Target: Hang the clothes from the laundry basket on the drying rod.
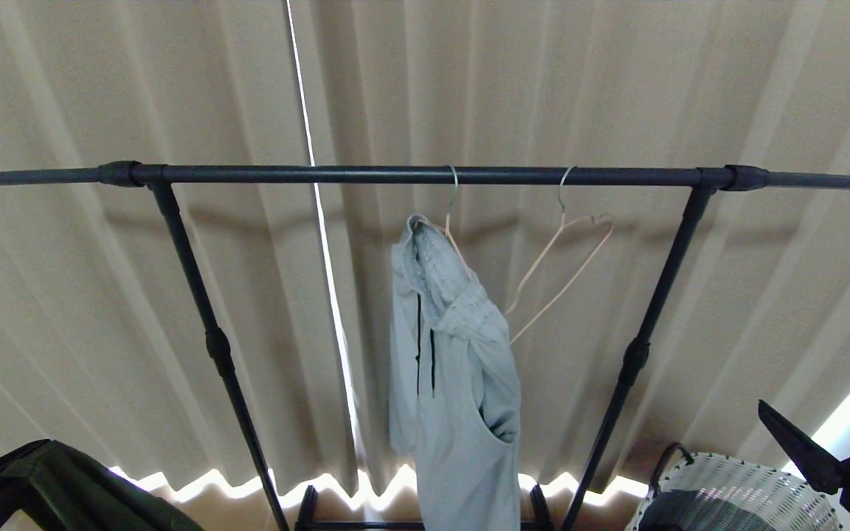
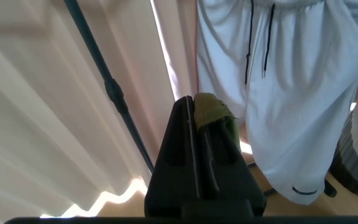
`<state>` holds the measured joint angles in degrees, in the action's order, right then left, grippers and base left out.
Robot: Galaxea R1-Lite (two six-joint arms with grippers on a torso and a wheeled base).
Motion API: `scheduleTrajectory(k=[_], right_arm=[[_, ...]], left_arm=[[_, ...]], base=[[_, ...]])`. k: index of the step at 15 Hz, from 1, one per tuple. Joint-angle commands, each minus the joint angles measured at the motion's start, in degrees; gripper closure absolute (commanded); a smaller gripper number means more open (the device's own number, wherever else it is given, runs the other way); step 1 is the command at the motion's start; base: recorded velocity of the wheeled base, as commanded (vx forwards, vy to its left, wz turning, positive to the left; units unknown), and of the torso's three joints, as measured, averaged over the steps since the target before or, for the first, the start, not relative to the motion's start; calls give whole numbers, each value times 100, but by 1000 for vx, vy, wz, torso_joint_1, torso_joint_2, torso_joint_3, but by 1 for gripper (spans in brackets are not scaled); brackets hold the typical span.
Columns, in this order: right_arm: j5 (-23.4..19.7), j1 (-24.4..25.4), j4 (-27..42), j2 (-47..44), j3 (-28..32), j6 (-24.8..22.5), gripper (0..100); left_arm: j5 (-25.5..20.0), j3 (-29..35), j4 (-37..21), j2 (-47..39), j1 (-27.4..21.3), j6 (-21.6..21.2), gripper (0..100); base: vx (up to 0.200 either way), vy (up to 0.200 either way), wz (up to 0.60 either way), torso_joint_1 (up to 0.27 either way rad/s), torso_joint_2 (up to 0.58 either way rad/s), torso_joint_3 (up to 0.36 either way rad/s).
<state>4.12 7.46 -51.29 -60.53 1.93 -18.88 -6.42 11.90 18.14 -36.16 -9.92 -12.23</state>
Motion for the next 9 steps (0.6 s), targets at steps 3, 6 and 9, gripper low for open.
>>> scheduleTrajectory(k=[3, 6, 9], right_arm=[[-8, 1, -13, -12, -17, -1, 0], [-25, 10, -4, -12, -34, 7, 0], [-17, 10, -4, -29, 1, -1, 0]], left_arm=[[1, -12, 5, -5, -1, 1, 100], [1, -38, 23, 3, -1, 1, 100], [1, -30, 14, 3, -1, 1, 100]], base=[[0, 0, 0, 206, -489, -277], [0, 0, 0, 131, -317, -186], [0, 0, 0, 15, -28, -19]])
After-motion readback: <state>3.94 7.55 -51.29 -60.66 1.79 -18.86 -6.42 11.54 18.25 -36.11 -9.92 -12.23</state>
